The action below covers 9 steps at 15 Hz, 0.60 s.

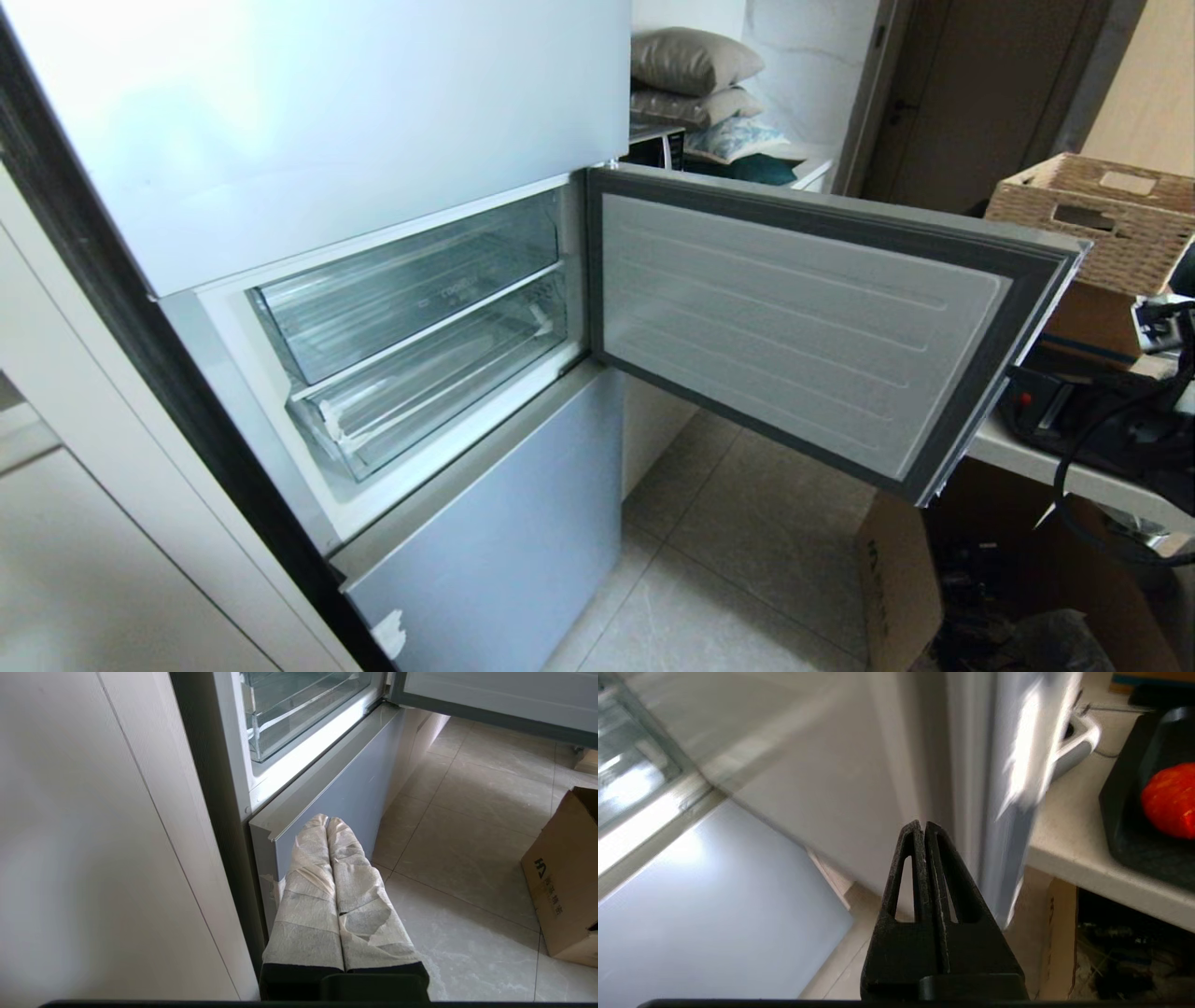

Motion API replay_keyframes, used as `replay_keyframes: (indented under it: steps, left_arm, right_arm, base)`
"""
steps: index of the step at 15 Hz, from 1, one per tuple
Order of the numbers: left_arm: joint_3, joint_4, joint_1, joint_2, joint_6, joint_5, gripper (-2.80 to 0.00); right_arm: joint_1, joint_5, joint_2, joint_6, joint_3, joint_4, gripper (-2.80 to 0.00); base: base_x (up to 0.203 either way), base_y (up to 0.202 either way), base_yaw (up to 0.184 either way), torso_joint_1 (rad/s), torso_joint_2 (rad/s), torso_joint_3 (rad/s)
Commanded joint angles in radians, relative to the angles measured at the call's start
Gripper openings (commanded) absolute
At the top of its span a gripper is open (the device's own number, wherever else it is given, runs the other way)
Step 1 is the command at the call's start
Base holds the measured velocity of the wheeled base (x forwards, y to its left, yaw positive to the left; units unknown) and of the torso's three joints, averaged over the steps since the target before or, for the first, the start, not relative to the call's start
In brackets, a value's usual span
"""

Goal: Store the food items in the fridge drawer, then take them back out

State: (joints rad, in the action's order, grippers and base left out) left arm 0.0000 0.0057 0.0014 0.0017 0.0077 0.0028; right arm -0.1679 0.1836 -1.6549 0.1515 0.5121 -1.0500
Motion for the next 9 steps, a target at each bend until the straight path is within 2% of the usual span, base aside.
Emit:
replay_keyframes:
  steps: [1, 4, 9]
  left_arm:
    - [0.000, 0.000, 0.000, 0.000, 0.000, 0.000, -2.80]
    - [0.000, 0.000, 0.000, 0.000, 0.000, 0.000, -2.80]
    - [0.000, 0.000, 0.000, 0.000, 0.000, 0.000, -2.80]
  right_arm:
    - [-0.003, 0.003, 0.049, -0.011, -0.051, -0.007, -2.80]
    - [0.017, 0.014, 0.202, -0.050, -0.178, -0.009, -2.80]
    - [0.044, 0.016, 0.480, -0.067, -0.391, -0.009, -2.80]
  base:
    - [0.000, 0.000, 0.000, 0.000, 0.00, 0.000]
    - [0.000, 0.000, 0.000, 0.000, 0.00, 0.000]
    - [0.000, 0.000, 0.000, 0.000, 0.00, 0.000]
